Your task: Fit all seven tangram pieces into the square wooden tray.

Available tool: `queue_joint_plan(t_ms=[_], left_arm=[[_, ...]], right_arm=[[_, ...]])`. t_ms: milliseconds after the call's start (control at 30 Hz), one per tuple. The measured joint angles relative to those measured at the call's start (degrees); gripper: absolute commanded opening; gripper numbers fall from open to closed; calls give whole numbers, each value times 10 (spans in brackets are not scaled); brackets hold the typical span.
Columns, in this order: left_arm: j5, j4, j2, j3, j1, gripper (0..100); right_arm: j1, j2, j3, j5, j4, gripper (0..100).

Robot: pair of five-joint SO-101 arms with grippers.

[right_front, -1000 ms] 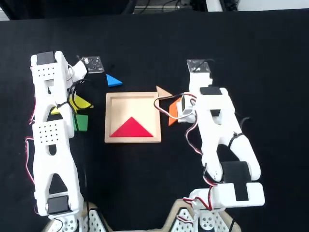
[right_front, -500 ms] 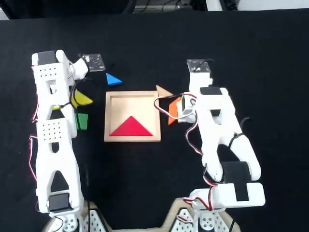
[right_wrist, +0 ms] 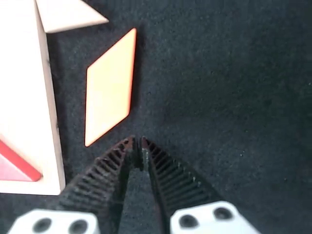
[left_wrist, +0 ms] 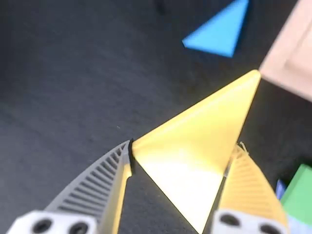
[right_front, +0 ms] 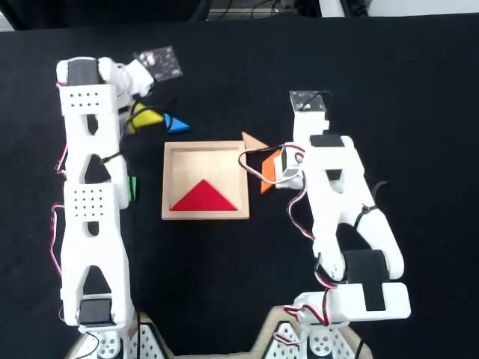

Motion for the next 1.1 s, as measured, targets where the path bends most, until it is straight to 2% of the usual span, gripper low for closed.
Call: queue_joint_plan(t_ms=[167, 400, 633, 767, 967, 1100], left_arm=[[13, 0, -76, 69, 44, 28], [12, 0, -266, 371, 122, 29], [-106, -4, -445, 664, 164, 30], [-113, -4, -454, 721, 189, 30], [-113, -4, -442, 728, 232, 30], [-113, -37, -408, 728, 238, 30]], right_arm=[[0, 0, 0, 0, 0, 11], [41, 0, -4, 0, -7, 11], [67, 1, -20, 0, -11, 11], [68, 1, -20, 0, -11, 11], [68, 1, -20, 0, -11, 11], [68, 1, -20, 0, -11, 11]])
